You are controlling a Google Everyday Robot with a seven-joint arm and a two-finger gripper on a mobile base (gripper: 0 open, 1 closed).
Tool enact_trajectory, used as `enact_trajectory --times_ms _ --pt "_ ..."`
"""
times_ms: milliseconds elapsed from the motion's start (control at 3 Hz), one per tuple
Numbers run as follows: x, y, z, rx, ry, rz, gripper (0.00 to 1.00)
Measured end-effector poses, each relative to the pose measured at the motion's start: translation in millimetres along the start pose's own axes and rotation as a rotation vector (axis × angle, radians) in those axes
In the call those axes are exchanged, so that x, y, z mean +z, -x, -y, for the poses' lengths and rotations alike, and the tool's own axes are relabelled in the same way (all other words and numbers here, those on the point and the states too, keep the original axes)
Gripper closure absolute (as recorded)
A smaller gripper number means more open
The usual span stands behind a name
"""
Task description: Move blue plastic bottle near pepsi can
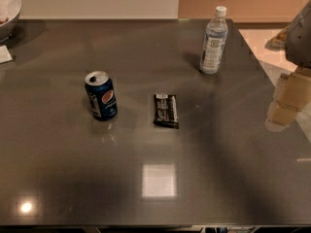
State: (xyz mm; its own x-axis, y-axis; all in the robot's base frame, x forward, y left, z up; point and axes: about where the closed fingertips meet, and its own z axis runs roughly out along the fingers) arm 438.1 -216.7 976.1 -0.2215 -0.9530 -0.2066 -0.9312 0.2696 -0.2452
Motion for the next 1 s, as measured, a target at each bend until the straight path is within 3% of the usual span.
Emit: enact_trajectory --times_ms 667,1000 --pt "6.6 -3.0 11.4 0.017 -0.008 0.027 0.00" --pt "22.0 -4.8 34.4 0.059 -0.017 0.086 0.00"
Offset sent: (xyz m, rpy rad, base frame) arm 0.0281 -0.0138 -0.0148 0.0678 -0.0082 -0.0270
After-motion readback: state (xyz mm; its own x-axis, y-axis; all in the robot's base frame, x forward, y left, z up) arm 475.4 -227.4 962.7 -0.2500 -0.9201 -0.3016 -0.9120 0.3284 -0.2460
